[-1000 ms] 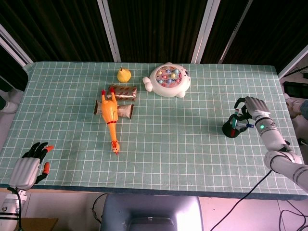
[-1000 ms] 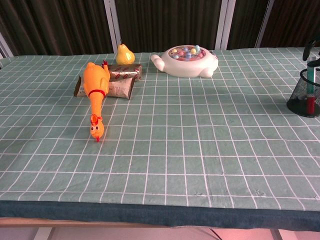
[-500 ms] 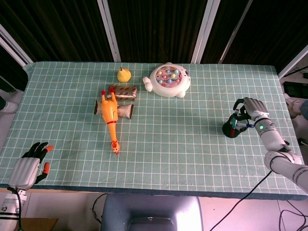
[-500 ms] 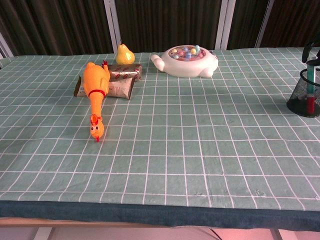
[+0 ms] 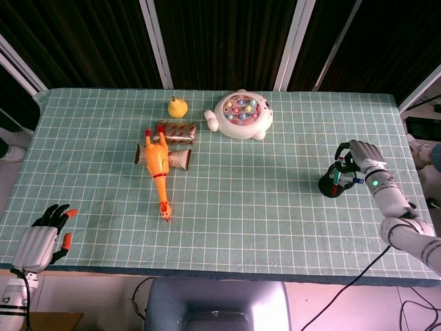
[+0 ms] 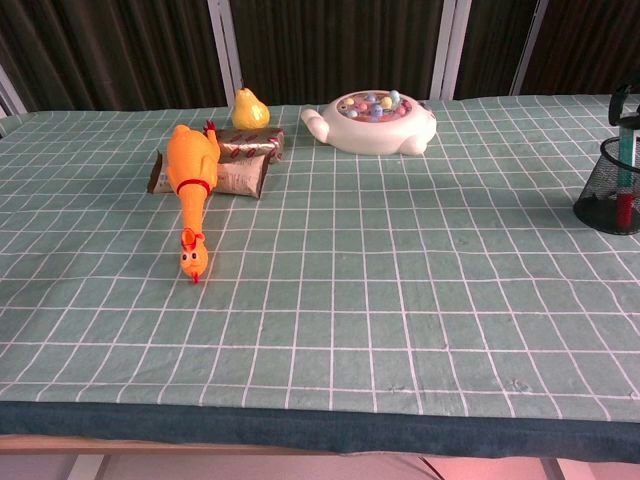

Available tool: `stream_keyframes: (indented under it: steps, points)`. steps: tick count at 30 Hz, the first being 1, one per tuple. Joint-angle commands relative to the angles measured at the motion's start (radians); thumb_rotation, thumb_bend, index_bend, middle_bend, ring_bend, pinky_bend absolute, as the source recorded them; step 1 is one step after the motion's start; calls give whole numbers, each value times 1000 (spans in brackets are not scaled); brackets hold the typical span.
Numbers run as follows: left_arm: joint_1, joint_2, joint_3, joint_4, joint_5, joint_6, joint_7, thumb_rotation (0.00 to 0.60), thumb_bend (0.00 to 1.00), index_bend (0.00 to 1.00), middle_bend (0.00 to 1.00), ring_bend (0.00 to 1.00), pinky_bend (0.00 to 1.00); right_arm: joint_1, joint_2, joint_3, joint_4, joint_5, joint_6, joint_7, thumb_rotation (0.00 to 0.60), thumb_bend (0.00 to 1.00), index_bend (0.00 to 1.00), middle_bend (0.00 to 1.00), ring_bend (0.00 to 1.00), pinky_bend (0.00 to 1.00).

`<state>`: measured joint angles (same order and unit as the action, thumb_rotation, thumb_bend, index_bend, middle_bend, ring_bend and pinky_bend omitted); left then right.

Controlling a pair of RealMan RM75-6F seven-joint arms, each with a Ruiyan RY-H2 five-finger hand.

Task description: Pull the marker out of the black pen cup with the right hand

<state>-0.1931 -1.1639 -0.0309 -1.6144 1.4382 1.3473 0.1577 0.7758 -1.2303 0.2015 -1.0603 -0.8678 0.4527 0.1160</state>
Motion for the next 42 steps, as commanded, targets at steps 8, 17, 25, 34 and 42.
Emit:
stream_keyframes:
  steps: [8,17,25,34,42]
  points:
    - [1,1,0,0,0,1,-3,600,575,229,122,79,325,-8,22,11,-44,-6,37,-1,600,786,754,1000,1000,1000]
    - [0,2,-1,-1,-1,0,-7,600,575,229,121,79,325,-34,100,56,-194,-56,122,32,600,792,759,1000,1000,1000]
    - [1,5,1,-3,4,3,-14,600,574,229,121,79,325,-77,211,130,-465,-159,281,85,600,793,760,1000,1000,1000]
    - [3,10,3,-2,11,6,-27,600,574,230,121,81,325,-22,73,109,-453,-210,352,-12,600,793,760,1000,1000,1000]
    - [4,17,9,-1,23,6,-45,600,574,229,122,85,324,43,-210,4,-175,-246,495,-414,600,793,766,1000,1000,1000]
